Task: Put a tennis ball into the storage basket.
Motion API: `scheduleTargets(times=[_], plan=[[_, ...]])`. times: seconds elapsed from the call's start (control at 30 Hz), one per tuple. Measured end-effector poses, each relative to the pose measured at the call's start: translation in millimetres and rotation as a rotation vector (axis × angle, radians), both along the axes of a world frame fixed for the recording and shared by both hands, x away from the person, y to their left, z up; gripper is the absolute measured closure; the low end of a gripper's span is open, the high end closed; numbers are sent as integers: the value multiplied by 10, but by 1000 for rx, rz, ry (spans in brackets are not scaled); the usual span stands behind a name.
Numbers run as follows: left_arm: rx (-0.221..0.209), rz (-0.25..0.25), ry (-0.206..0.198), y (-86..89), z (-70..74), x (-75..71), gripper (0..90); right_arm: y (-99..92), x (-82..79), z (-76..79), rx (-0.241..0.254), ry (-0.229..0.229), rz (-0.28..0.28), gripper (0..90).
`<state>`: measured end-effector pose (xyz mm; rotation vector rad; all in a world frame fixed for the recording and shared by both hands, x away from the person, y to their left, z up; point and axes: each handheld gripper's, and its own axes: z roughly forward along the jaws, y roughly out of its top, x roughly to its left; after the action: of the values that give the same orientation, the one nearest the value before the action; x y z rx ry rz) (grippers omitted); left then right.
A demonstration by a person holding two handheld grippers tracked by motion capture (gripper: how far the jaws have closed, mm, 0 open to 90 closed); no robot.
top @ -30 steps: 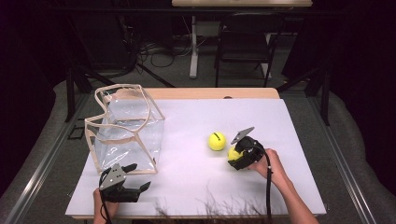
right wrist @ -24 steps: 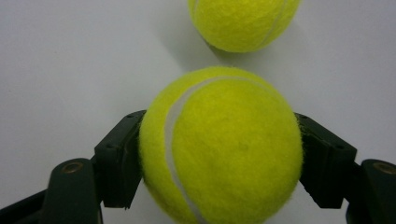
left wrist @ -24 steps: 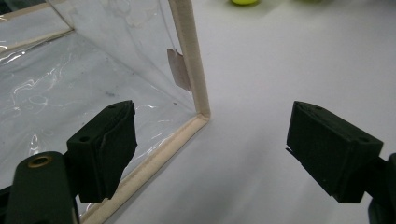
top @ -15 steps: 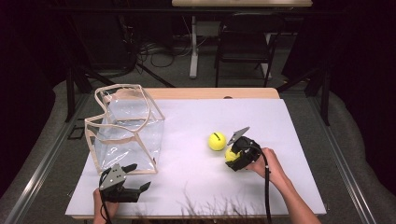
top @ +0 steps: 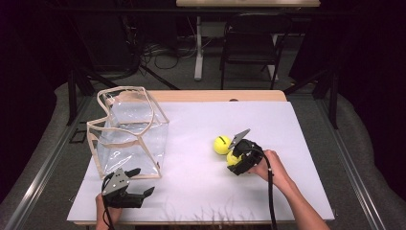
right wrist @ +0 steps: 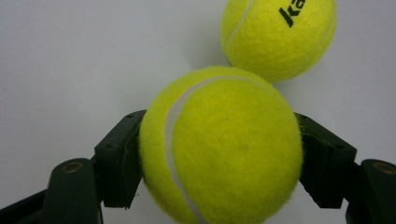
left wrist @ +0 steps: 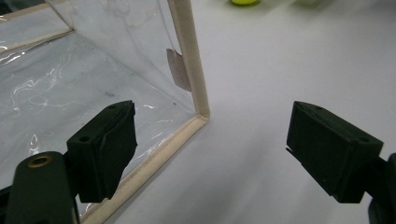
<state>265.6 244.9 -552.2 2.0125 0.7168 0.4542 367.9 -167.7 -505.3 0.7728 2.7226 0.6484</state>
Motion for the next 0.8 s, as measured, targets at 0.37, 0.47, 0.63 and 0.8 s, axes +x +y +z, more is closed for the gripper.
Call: scheduleTargets(times=[0.37, 0.47, 0.63, 0.8], plan=[[-4, -1, 1, -4, -3, -1, 159, 73, 18, 14, -4, 1, 24, 259], [-1, 0, -2, -2, -1, -2, 159, 107, 14, 17, -6, 7, 27, 259], [-2, 1, 1, -4, -2, -2, 159, 164, 14, 12, -11, 11, 44, 259], [-3, 0, -1, -2, -2, -1, 159, 207, 25, 23, -13, 8, 59, 259]])
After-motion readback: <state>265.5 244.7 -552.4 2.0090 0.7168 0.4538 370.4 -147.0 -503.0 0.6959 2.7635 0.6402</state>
